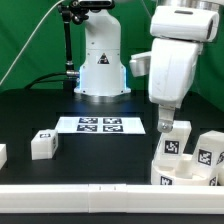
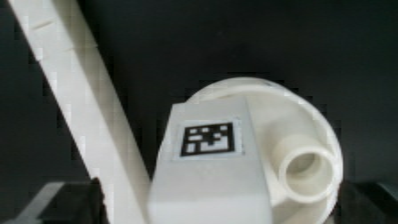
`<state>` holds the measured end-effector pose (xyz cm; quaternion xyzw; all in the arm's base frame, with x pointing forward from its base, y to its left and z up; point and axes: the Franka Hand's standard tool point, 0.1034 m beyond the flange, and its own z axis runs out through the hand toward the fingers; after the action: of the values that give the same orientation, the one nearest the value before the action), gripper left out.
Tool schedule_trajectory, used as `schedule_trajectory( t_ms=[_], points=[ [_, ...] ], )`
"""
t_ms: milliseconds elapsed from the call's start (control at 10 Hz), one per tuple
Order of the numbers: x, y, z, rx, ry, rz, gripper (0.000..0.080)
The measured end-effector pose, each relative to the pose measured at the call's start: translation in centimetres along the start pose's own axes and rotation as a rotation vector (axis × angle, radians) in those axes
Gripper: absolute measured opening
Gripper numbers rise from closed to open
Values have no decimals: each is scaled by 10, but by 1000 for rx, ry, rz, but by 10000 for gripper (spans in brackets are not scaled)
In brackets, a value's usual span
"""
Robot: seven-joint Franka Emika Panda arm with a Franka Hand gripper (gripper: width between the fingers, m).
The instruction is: Assemble stool
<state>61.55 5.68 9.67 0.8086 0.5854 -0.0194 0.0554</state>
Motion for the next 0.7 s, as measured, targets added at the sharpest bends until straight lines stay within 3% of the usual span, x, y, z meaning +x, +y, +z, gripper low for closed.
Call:
schedule_trajectory(
  t_ms=[100,300,400,500,700],
  points=[
    [0,-1,2,4,-3,33,649],
    [-3,0,3,6,-5,40,391],
    [-4,0,3,6,-5,43,391],
    [-4,0,4,6,-5,51,333],
    [-5,0,4,6,-5,89,333]
  ],
)
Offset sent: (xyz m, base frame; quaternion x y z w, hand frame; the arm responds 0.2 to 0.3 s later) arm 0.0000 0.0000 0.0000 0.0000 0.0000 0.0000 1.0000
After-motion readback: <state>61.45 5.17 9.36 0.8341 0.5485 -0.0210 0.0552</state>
